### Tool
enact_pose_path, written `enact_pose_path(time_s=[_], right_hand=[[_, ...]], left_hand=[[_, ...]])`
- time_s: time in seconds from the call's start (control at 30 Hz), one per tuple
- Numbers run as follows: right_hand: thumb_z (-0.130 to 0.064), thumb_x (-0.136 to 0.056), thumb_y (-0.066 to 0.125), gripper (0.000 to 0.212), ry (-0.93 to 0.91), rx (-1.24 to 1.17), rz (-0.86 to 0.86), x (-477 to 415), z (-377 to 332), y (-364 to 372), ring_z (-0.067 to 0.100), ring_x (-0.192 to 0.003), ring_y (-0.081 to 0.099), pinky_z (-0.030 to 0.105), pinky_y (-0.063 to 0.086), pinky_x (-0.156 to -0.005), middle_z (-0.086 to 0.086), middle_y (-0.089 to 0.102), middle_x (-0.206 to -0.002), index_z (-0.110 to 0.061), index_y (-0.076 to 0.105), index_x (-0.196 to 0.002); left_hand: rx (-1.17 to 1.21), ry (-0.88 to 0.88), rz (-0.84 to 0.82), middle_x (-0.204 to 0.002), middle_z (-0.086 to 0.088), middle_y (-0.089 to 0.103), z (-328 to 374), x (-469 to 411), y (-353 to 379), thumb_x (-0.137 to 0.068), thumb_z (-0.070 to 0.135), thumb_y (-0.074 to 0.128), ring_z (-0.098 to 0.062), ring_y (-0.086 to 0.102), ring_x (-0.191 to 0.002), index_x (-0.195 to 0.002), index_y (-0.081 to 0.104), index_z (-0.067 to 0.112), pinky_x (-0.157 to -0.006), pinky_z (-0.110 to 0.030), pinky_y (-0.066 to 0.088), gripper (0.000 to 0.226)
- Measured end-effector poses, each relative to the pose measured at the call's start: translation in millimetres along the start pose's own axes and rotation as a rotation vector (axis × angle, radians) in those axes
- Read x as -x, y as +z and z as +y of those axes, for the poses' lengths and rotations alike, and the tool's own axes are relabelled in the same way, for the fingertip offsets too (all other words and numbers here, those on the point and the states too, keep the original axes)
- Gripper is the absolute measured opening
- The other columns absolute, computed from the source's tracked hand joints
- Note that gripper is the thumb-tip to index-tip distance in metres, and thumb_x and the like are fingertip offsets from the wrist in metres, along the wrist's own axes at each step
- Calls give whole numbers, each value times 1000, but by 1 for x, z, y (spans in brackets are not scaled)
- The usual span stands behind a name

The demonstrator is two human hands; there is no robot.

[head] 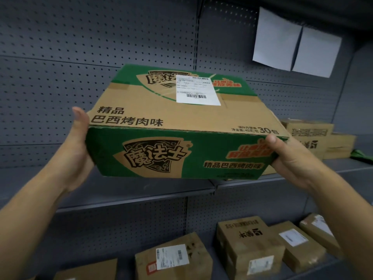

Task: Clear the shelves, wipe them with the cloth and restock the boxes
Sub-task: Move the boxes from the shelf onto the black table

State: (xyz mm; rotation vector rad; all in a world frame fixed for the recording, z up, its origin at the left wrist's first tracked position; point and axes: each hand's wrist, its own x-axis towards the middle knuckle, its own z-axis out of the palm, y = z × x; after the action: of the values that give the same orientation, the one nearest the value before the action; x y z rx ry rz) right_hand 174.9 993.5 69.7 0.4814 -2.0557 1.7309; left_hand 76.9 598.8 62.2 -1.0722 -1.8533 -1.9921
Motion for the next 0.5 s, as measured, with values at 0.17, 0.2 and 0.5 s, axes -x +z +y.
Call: enact_pose_path(time_s=[0.17,0.2,0.5], right_hand=[[-49,-75,83,89,-11,30,52,20,-12,-4,22,-125,62,32,56,-97,3,66,-135,-22,43,-150],[-38,-85,71,74,-17,35,67,24,-14,-5,22,-126,61,32,56,-97,3,66,-135,-21,43,-150],[-34,-87,68,68,16,119,228,75,-35,-40,21,-124,63,30,57,-92,2,67,-134,-20,44,-148]], left_hand=[[118,-10,42,-133,2,67,-3,-5,13,-87,71,39,-18,63,-124,-145,51,26,-88,-26,57,74],[142,-16,52,-132,2,68,-5,-7,16,-92,65,36,-17,64,-123,-145,50,25,-86,-25,58,68],[248,-58,-7,-128,4,70,-21,-25,72,-99,54,37,-14,66,-118,-143,52,26,-81,-23,59,54]])
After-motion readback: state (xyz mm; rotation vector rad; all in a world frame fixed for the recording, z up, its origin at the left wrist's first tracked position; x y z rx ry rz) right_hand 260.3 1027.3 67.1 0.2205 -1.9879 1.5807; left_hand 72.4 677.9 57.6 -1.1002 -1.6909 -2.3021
